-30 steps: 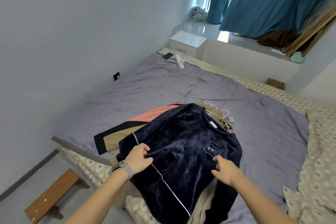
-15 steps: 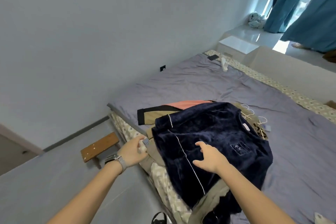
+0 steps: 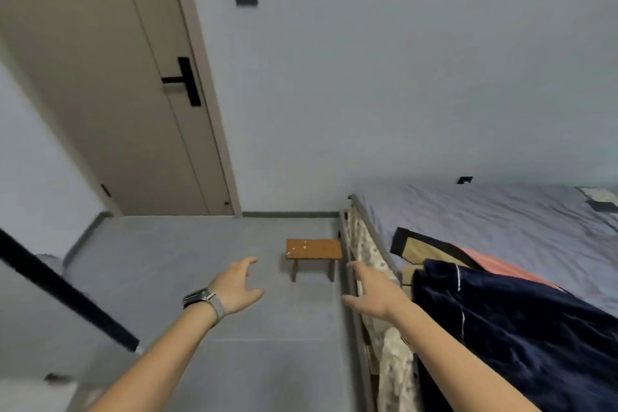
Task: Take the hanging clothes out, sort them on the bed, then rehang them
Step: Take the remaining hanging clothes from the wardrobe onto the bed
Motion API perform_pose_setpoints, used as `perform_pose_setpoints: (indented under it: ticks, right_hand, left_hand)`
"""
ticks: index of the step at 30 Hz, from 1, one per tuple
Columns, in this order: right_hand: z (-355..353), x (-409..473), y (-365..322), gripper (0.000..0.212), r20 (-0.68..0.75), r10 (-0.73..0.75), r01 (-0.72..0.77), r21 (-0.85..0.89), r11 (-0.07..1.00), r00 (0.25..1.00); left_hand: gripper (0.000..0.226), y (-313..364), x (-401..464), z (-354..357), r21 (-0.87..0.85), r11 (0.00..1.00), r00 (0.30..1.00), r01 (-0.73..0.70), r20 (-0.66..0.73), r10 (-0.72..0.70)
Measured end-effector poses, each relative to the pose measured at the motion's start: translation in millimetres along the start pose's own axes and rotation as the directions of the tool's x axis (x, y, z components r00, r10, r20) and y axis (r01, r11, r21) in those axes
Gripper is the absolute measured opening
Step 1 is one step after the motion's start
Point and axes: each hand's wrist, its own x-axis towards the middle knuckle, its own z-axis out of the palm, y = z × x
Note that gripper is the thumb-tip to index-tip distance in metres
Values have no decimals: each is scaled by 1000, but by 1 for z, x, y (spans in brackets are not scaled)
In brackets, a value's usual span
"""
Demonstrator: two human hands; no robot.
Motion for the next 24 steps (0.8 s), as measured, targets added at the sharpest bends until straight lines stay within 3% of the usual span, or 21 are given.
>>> perform_pose_setpoints:
  ticks: [5, 9, 16, 21, 24]
  right_hand:
    - [25, 81, -145, 78, 118, -219, 232, -104, 967, 969]
    - [67, 115, -273, 73, 250, -389, 422, -91, 902, 886]
    - [151, 110, -446, 56, 523, -659, 780, -15, 626, 540]
    - [184, 101, -529, 54, 618, -728, 894, 88, 440, 297]
    - [201, 98, -566, 52, 660, -725, 919, 130, 371, 199]
  left_hand:
    - [69, -121, -28, -63, -71, 978, 971, 198, -125, -206]
    - [68, -213, -78, -104, -209, 910, 892, 359, -211, -400]
    - [68, -316, -171, -133, -394, 731, 674, 558, -300, -676]
    - [66, -345, -221, -138, -530, 591, 499, 608, -324, -804]
    - [66, -353, -250, -140, -599, 528, 413, 602, -333, -848]
